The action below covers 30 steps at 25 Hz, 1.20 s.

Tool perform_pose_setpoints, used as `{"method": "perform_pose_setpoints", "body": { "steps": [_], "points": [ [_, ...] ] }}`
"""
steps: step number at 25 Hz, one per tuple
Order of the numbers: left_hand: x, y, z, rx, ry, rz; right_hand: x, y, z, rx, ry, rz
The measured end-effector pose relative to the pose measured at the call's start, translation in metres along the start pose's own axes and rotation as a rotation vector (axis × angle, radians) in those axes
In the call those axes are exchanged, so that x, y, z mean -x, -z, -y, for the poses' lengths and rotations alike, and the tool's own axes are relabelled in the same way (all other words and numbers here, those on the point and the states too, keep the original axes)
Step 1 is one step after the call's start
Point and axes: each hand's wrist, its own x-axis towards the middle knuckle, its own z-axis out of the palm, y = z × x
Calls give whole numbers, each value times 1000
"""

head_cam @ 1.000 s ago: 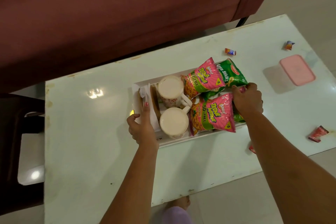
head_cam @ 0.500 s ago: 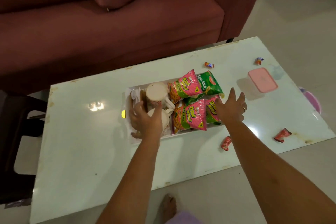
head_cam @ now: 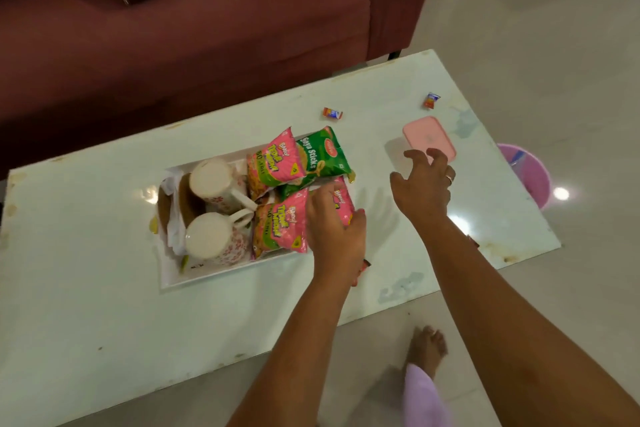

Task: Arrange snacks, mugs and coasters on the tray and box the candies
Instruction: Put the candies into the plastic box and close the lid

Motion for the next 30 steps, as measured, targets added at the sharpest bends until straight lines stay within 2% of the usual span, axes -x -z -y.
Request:
{"method": "perform_pose_setpoints", "body": {
  "steps": [5, 9, 16, 19, 21, 24, 26, 27, 30],
  "points": [
    [-38, -82, -7, 113, 191, 102, -66, 14, -34, 149, 53, 88],
    [-66, -131, -2, 84, 307, 156, -101, 7, -47, 227, 134, 155],
    [-85, -148, 4, 183, 481, 142, -129, 0, -42, 180, 127, 170],
    [-95, -154, 0, 351, 575, 121, -134, -1, -40, 25, 110, 193],
    [-98, -157, -2, 488, 604, 124, -131, 2, -40, -243, 33, 269],
    [-106, -151, -4, 650, 601, 145, -118, 12, -41, -651, -174, 536],
    [-108, -144, -6, 736, 609, 170, -108, 19, -40, -766, -227, 706],
    [-108, -143, -7, 746, 611, 178, -105, 20, -39, -781, -228, 713],
    [-112, -143, -8, 693, 589, 182, -101, 16, -27, -775, -270, 580]
  ]
}}
